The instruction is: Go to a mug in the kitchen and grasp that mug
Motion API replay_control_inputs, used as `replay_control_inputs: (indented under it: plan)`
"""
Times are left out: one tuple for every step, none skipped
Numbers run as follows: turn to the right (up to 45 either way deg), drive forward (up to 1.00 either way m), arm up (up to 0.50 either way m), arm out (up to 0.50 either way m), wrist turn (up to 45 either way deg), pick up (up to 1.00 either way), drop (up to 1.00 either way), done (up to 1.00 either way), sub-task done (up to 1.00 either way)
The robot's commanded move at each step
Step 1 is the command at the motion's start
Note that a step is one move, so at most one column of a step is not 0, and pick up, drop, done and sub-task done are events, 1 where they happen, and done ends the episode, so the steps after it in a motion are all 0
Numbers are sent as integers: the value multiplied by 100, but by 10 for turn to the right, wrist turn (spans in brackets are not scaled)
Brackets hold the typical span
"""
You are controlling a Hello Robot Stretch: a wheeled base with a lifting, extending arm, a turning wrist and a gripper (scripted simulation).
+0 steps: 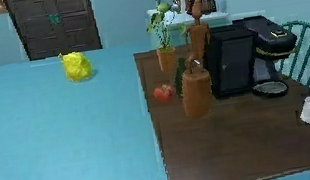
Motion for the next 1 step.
replay_control_inputs:
  plan:
    - [450, 0, 0, 0, 0, 0, 0, 0, 0]
